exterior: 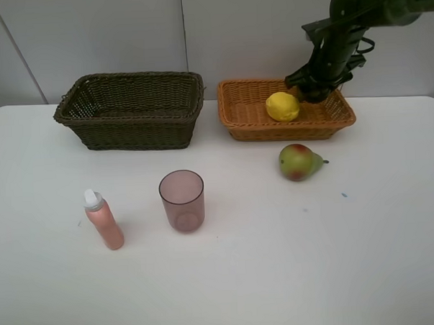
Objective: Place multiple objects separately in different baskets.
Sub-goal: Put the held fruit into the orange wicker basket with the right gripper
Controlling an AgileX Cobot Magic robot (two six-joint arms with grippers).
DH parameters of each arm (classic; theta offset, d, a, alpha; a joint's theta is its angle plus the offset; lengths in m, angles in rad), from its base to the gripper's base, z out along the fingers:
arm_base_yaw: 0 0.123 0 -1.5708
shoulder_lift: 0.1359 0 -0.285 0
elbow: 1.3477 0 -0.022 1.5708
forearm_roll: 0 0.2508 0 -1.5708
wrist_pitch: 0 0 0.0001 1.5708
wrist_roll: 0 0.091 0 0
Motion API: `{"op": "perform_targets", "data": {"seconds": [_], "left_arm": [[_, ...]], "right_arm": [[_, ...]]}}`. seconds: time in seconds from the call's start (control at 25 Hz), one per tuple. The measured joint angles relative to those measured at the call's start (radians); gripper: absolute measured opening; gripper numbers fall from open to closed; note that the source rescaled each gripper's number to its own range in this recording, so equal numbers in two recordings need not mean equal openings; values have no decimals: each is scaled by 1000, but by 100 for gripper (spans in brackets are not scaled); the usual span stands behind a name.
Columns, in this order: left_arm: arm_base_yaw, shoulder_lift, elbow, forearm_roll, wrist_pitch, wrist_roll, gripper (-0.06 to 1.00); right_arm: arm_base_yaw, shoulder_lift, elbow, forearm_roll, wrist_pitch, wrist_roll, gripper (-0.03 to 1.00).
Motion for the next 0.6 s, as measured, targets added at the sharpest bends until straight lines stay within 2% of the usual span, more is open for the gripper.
{"op": "perform_targets", "data": {"seconds": [0.44,0.48,0.56,0.6], "left_arm": [[0,0,0,0,0,0,100],[0,0,0,0,0,0,100],[0,0,0,0,0,0,100],[0,0,0,0,0,0,100]], "right_arm": [[0,0,0,0,0,0,9],[0,0,0,0,0,0,11],[0,0,0,0,-4,0,38],[0,0,0,0,-4,0,56]]}}
